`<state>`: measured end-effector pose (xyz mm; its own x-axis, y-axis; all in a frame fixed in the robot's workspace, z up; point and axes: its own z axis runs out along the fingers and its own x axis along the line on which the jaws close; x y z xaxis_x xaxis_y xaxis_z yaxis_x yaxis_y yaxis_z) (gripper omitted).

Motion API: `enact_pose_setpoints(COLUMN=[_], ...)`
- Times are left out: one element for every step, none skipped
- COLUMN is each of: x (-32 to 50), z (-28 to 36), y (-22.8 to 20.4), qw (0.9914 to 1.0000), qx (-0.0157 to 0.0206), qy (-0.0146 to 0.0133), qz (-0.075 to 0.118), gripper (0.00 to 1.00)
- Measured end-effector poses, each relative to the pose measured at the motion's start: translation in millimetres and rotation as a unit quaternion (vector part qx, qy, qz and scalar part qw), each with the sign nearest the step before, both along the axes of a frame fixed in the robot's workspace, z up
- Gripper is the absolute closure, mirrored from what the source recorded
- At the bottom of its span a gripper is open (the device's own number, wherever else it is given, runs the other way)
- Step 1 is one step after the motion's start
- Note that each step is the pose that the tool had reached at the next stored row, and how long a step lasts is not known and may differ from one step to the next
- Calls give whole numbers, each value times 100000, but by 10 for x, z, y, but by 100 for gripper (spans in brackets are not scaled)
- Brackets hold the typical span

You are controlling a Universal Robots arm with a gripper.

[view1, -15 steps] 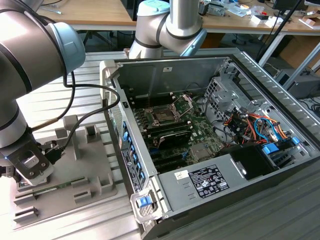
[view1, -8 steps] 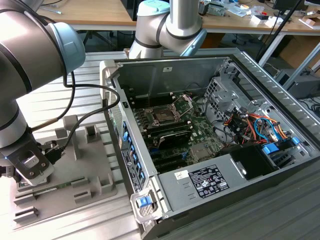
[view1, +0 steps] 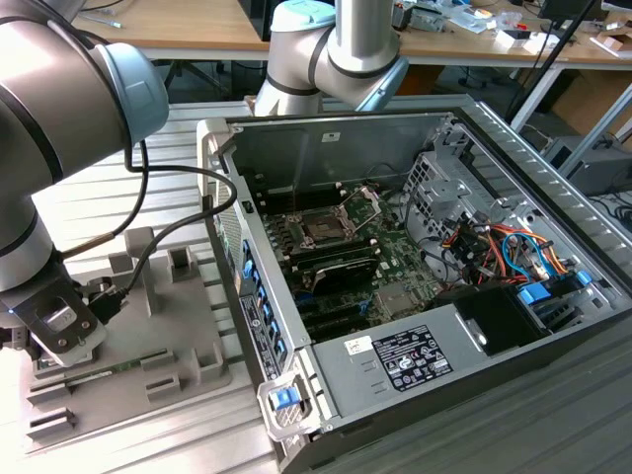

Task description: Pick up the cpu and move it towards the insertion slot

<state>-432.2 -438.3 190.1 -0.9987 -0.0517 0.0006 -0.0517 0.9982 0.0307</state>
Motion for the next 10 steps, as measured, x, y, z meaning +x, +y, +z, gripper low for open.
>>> enact_pose_setpoints(x=[0, 0, 0, -1, 0, -1, 0, 0, 0, 0], z=[2, 3, 5, 8, 10, 12, 15, 19, 23, 32], y=[0, 0, 0, 0, 0, 0, 0, 0, 0, 0], qw=[100000, 100000, 100000, 100000, 100000, 100000, 100000, 100000, 100000, 100000], qx=[-6, -3, -7, -4, -4, -4, -5, -8, -6, -6], qy=[9, 6, 8, 10, 8, 8, 7, 11, 10, 12], qz=[0, -3, -1, -2, -3, -2, -2, -2, -2, -1], gripper=[45, 45, 45, 45, 45, 45, 45, 45, 45, 45])
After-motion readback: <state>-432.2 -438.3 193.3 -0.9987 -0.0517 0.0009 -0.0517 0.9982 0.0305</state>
